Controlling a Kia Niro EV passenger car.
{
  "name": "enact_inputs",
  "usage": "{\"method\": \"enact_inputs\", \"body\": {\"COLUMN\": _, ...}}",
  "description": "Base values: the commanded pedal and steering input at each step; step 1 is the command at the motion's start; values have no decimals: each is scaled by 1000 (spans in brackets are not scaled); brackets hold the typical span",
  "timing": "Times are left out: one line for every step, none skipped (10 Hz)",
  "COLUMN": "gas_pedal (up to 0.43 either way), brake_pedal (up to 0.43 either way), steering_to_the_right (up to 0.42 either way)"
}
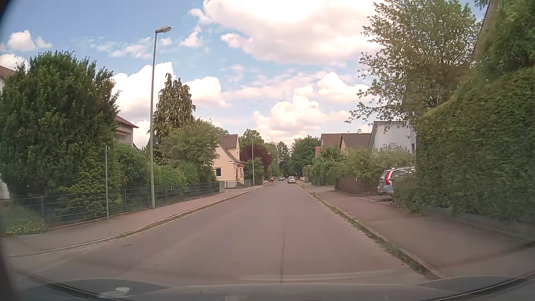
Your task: Follow the waypoints while adhering to traffic rules and regulations
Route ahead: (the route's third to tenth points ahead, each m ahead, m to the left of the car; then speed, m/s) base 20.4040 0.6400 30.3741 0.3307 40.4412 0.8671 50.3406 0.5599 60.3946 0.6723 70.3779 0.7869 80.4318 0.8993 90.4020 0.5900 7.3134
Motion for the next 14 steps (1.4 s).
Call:
{"method": "enact_inputs", "body": {"gas_pedal": 0, "brake_pedal": 18, "steering_to_the_right": -2}}
{"method": "enact_inputs", "body": {"gas_pedal": 0, "brake_pedal": 18, "steering_to_the_right": -2}}
{"method": "enact_inputs", "body": {"gas_pedal": 0, "brake_pedal": 18, "steering_to_the_right": -2}}
{"method": "enact_inputs", "body": {"gas_pedal": 8, "brake_pedal": 18, "steering_to_the_right": -1}}
{"method": "enact_inputs", "body": {"gas_pedal": 8, "brake_pedal": 18, "steering_to_the_right": -1}}
{"method": "enact_inputs", "body": {"gas_pedal": 8, "brake_pedal": 18, "steering_to_the_right": -1}}
{"method": "enact_inputs", "body": {"gas_pedal": 8, "brake_pedal": 18, "steering_to_the_right": 0}}
{"method": "enact_inputs", "body": {"gas_pedal": 20, "brake_pedal": 18, "steering_to_the_right": 0}}
{"method": "enact_inputs", "body": {"gas_pedal": 20, "brake_pedal": 18, "steering_to_the_right": 1}}
{"method": "enact_inputs", "body": {"gas_pedal": 20, "brake_pedal": 18, "steering_to_the_right": 2}}
{"method": "enact_inputs", "body": {"gas_pedal": 28, "brake_pedal": 18, "steering_to_the_right": 5}}
{"method": "enact_inputs", "body": {"gas_pedal": 39, "brake_pedal": 18, "steering_to_the_right": 10}}
{"method": "enact_inputs", "body": {"gas_pedal": 47, "brake_pedal": 18, "steering_to_the_right": 11}}
{"method": "enact_inputs", "body": {"gas_pedal": 67, "brake_pedal": 18, "steering_to_the_right": 8}}
